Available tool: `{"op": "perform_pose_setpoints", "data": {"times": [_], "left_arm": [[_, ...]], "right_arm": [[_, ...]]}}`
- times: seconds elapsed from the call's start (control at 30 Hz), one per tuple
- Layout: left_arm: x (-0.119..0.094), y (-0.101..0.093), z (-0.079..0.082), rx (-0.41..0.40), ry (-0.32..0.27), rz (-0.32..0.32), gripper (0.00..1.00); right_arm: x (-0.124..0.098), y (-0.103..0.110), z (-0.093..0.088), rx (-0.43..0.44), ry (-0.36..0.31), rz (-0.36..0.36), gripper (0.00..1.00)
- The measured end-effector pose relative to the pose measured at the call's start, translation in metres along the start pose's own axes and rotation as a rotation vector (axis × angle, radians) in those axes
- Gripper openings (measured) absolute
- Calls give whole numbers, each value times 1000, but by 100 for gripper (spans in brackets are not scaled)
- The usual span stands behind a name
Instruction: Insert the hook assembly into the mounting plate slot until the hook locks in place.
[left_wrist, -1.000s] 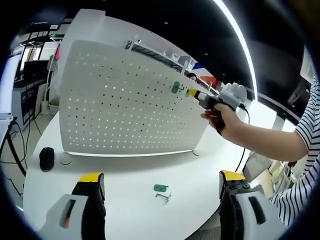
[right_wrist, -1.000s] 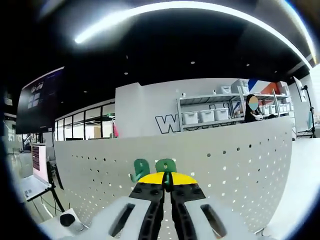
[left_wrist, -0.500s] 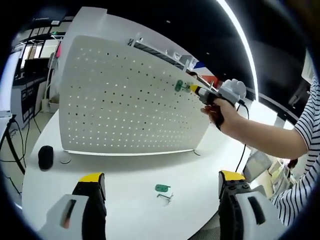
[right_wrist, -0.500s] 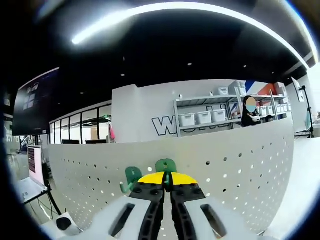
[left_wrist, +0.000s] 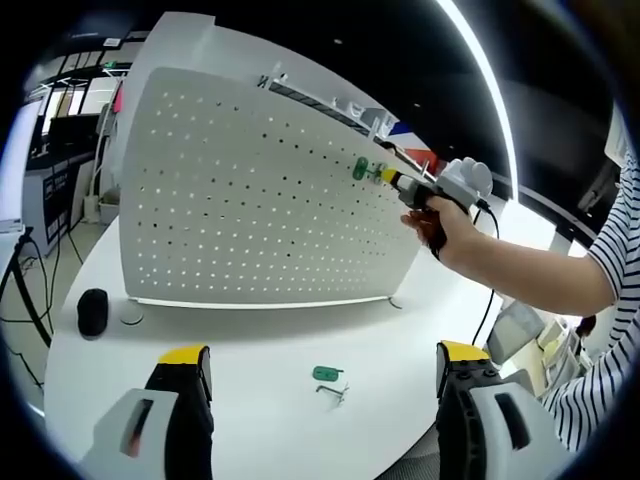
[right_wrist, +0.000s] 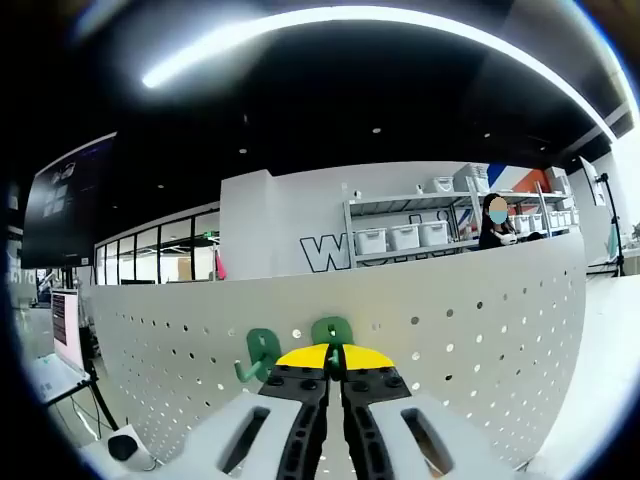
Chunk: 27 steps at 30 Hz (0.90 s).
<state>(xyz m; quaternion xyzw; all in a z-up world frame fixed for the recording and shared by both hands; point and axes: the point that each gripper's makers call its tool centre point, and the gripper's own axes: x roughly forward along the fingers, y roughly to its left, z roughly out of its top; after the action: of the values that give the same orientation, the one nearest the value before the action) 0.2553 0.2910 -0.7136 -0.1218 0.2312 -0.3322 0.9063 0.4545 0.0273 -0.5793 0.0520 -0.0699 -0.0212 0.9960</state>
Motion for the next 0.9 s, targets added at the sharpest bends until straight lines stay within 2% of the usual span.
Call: {"op": "perform_pose_setpoints", "data": {"times": [0.3, 0.33, 0.4, 0.43, 0.53, 0.57, 0.6, 0.67, 0.77, 0.83, 0.9], "left_arm": [[-2, 2, -3, -9, 5, 10, 95], [-2, 2, -3, -9, 5, 10, 95], [-3, 2, -1, -10, -1, 12, 96], [-3, 3, 1, -11, -10, 14, 96], [-3, 4, 3, -11, -11, 21, 96], [-3, 4, 4, -10, -15, 23, 96], [-4, 4, 5, -10, -17, 23, 96], [-5, 3, 4, -7, -19, 25, 97], [-8, 6, -6, -21, 12, 40, 97], [-10, 8, -12, -30, 26, 49, 97], [-12, 9, -19, -36, 51, 56, 97]], "right_arm": [[3, 0, -2, -18, 0, -15, 0], [3, 1, -2, -35, 4, -16, 0], [3, -1, -1, -155, 27, -20, 0], [3, 1, -2, -174, 33, -19, 0], [3, 0, -1, -136, 47, -12, 1], [3, 0, -1, -98, 58, -1, 1], [2, -2, 0, -100, 60, -8, 7], [-3, -15, 15, -119, 7, -68, 20], [-14, -12, 34, -64, -41, -32, 21], [-22, -14, 42, -99, -50, -31, 21], [-28, -15, 51, -82, -70, -7, 21]]}}
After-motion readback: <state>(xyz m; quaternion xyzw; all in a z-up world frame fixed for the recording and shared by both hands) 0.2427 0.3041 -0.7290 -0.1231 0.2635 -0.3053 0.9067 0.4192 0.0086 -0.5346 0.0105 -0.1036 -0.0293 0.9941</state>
